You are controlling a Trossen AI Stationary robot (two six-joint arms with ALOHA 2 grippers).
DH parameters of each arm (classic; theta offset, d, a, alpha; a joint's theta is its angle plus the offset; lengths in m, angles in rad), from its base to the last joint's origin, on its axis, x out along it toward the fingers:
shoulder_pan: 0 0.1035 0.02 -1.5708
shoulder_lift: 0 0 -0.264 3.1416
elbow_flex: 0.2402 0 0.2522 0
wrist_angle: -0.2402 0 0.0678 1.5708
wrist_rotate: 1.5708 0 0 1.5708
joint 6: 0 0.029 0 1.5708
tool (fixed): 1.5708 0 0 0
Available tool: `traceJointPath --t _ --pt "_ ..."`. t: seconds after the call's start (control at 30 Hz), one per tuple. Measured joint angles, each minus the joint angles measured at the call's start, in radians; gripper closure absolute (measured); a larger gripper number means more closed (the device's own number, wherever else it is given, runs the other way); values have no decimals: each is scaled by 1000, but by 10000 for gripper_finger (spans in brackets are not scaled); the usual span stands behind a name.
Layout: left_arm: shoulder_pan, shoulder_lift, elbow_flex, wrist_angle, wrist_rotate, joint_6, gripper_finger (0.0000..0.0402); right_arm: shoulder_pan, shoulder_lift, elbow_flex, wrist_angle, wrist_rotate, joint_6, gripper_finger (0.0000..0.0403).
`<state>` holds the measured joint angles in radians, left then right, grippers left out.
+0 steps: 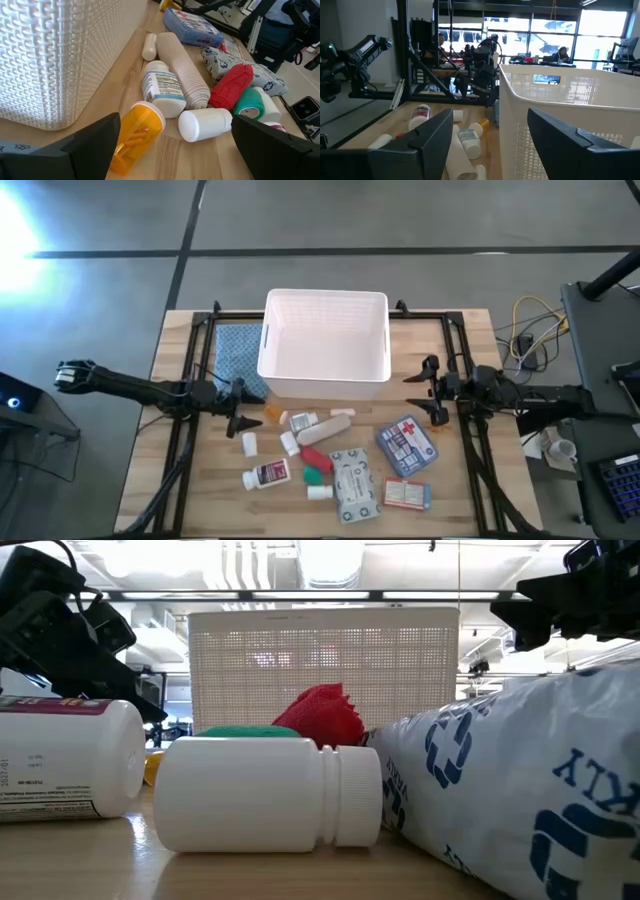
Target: Pick & place medical supplies in basket/bin
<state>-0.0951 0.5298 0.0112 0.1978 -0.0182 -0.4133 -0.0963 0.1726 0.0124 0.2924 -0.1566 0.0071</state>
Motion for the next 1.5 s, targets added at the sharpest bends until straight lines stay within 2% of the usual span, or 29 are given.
traceJointPath --t 1.2,1.3,1.5 --pt "0 0 0 0 0 0 43 0 0 0 1 0 7 153" --pt "0 0 0 0 0 0 43 0 0 0 1 0 173 157" --pt "0 0 0 0 0 0 43 0 1 0 -1 31 839 161"
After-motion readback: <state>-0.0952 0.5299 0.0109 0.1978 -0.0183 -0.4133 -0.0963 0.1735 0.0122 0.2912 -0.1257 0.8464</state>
